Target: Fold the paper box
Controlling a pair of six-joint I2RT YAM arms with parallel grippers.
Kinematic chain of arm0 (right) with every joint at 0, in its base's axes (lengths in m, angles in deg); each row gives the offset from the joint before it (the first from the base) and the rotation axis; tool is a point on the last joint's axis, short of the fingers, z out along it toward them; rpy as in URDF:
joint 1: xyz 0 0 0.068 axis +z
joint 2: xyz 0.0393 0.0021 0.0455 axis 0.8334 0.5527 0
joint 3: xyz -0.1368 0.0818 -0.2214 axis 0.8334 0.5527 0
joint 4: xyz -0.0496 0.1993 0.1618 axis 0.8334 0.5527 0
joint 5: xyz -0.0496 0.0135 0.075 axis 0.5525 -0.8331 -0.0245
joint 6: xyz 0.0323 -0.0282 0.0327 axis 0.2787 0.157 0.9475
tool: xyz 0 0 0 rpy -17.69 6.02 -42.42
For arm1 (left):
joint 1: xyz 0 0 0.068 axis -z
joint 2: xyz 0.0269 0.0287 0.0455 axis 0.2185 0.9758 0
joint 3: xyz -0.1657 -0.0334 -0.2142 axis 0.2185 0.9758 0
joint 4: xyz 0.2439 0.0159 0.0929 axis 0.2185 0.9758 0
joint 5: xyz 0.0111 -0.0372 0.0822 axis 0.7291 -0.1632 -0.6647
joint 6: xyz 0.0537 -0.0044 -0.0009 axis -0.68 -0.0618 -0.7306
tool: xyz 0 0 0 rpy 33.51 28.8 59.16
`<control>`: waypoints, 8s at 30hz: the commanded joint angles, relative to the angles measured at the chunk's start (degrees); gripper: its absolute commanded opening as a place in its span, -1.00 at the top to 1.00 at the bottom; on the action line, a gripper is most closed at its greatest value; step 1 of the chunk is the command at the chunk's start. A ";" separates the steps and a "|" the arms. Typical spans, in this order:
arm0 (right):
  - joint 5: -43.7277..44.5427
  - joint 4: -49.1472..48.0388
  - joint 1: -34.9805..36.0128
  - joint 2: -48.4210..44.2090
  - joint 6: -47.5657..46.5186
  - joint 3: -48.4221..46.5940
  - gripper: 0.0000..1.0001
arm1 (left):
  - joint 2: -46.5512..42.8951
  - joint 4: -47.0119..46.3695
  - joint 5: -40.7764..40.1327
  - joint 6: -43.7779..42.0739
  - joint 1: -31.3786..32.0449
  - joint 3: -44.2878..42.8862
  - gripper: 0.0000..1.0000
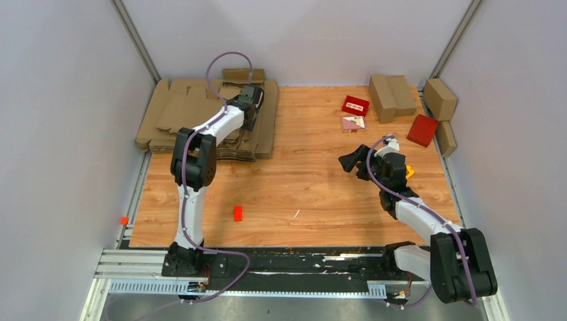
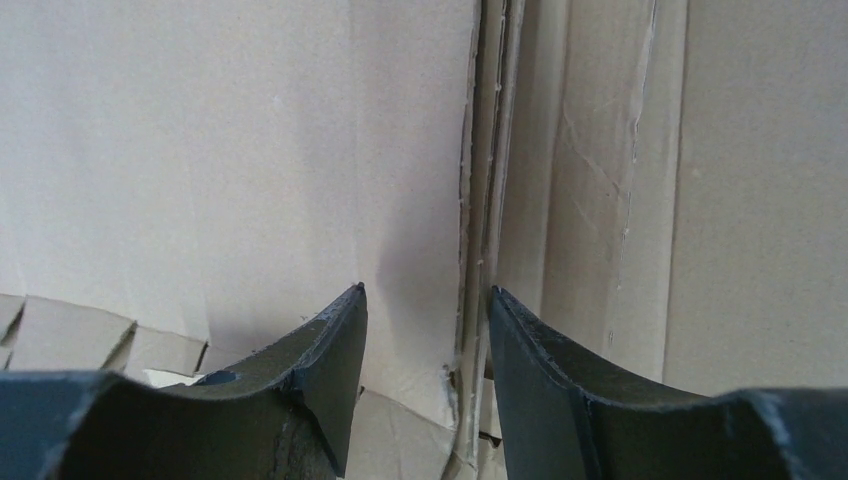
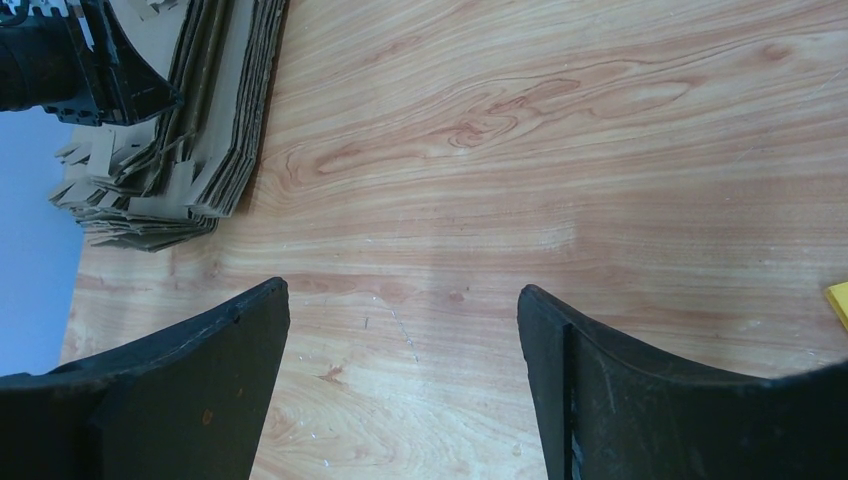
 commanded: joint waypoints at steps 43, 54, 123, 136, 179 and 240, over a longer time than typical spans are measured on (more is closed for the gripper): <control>-0.15 -0.21 1.80 2.40 -2.66 -4.09 -0.64 | -4.31 -1.15 2.57 2.19 -2.04 1.82 -0.09; -0.29 -0.12 1.78 2.29 -2.67 -4.09 -0.64 | -3.30 0.30 -0.31 2.06 -2.04 0.85 0.16; -1.15 0.14 2.03 2.71 -3.03 -4.60 -0.63 | -9.48 -3.49 13.16 5.95 -9.50 7.64 -0.34; -1.66 -0.12 2.29 3.34 -2.71 -4.83 -0.63 | -16.89 -3.71 -4.54 5.35 -6.78 11.10 -0.49; -0.89 1.29 2.39 -0.08 -3.49 -4.63 -0.62 | -3.19 11.70 -22.91 4.12 -3.97 -0.17 0.76; 1.46 18.53 2.57 8.94 -8.32 -16.00 -0.75 | -53.52 -30.89 35.56 20.99 22.91 69.53 -0.55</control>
